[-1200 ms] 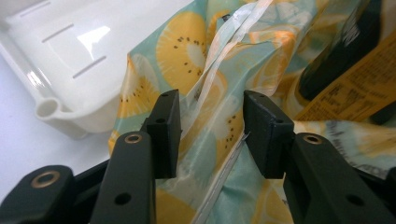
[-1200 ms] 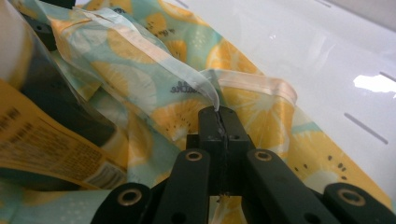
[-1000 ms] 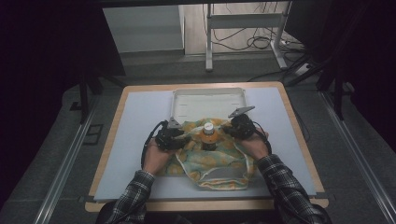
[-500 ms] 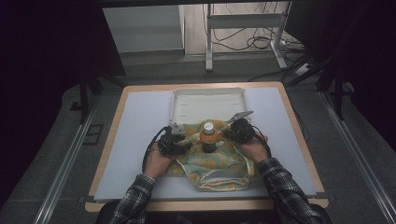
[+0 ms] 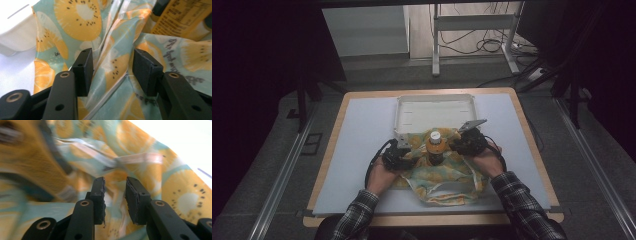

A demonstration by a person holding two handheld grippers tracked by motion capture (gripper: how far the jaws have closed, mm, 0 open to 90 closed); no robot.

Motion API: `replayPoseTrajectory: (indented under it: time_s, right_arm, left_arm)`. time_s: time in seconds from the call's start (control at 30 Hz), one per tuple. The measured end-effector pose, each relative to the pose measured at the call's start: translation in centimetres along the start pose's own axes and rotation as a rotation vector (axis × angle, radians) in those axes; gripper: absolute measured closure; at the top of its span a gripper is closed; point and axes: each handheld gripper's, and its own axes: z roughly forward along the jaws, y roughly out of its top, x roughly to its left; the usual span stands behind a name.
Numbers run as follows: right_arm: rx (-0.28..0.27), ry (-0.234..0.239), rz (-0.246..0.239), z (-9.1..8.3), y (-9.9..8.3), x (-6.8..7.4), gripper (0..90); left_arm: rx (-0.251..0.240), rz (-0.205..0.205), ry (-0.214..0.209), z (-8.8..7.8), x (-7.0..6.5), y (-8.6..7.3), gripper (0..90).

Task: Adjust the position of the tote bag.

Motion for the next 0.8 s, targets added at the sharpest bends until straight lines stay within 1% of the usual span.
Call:
replayPoseTrajectory:
  time_s: [0.1, 0.17, 0.23, 0.3, 0.33, 0.43, 0.53, 0.6, 0.73, 0.8]
  right_arm:
    - [-0.015, 0.041, -0.017, -0.7, 0.2, 0.9, 74.0]
    - [-0.007, 0.062, -0.028, -0.6, 0.2, 1.6, 76.2]
    - [0.005, 0.070, -0.033, -0.3, 0.1, 1.9, 77.2]
    - [0.021, 0.079, -0.030, 0.4, -0.3, 2.1, 77.9]
    - [0.036, 0.083, -0.033, 0.9, -0.5, 2.2, 78.6]
    - [0.064, 0.084, -0.034, 1.5, -1.2, 2.4, 80.8]
    - [0.085, 0.104, -0.029, 1.6, -2.0, 2.5, 82.0]
    - [0.097, 0.107, -0.039, 1.6, -2.3, 2.7, 82.7]
    - [0.114, 0.122, -0.053, 1.3, -2.7, 3.3, 84.3]
    - [0.118, 0.127, -0.059, 1.1, -3.1, 3.5, 85.0]
  left_arm:
    - [-0.038, -0.021, -0.005, -0.7, -0.3, 0.2, 47.7]
    - [-0.071, -0.033, -0.026, -1.3, -0.6, 0.5, 46.9]
    - [-0.084, -0.042, -0.043, -1.4, -1.0, 0.7, 46.9]
    - [-0.070, -0.040, -0.061, -1.1, -1.4, 0.8, 46.9]
    - [-0.060, -0.035, -0.057, -1.0, -1.5, 0.7, 46.9]
    - [-0.026, -0.025, -0.046, -0.5, -1.7, 0.4, 47.0]
    - [-0.007, -0.024, -0.040, -0.2, -1.7, 0.1, 46.2]
    - [0.014, -0.008, -0.039, -0.2, -1.7, 0.0, 45.4]
    - [0.031, 0.001, -0.025, -0.3, -2.0, -0.3, 44.4]
    - [0.038, -0.002, -0.028, -0.3, -2.0, -0.5, 43.6]
